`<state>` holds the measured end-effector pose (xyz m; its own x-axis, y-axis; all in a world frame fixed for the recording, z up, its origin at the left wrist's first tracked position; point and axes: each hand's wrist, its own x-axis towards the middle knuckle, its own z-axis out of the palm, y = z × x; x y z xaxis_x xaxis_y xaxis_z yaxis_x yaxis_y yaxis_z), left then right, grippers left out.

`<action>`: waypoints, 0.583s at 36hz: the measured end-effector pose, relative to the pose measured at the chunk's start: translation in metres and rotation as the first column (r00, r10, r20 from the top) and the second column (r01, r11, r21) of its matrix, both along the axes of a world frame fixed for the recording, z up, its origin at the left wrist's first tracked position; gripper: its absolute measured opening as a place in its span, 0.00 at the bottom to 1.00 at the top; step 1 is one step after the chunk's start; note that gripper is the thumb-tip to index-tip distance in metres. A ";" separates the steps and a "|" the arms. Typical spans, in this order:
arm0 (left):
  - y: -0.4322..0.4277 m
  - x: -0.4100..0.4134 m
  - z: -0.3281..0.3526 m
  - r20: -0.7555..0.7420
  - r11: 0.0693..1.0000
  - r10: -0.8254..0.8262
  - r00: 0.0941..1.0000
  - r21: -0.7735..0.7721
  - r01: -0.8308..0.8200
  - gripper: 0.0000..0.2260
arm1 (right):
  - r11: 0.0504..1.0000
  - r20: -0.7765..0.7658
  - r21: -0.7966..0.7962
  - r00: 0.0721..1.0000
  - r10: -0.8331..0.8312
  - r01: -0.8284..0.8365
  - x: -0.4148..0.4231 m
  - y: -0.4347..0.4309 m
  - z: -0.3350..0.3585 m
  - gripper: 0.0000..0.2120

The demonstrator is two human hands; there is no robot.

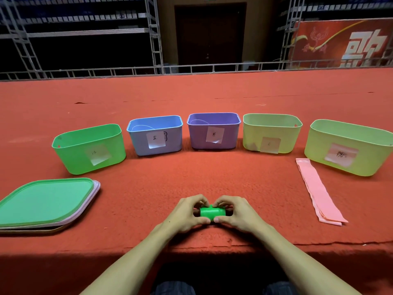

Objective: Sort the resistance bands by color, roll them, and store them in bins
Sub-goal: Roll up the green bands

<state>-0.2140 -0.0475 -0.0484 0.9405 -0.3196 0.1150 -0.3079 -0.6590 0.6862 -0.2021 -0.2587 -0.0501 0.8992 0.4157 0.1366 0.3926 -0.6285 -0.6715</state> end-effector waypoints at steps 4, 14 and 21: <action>0.000 -0.002 0.001 -0.003 1.000 0.000 1.000 -0.006 0.000 0.15 | 1.000 0.006 -0.021 1.000 0.003 -0.003 -0.004 0.000 0.000 0.17; 0.000 -0.005 0.004 0.001 0.999 0.017 1.000 0.035 -0.017 0.17 | 0.999 -0.002 -0.049 1.000 -0.009 0.009 -0.008 0.000 0.002 0.21; 0.002 -0.006 0.004 -0.013 0.997 0.028 1.000 0.075 -0.027 0.17 | 0.997 -0.027 -0.071 1.000 0.005 -0.007 -0.005 0.000 0.007 0.22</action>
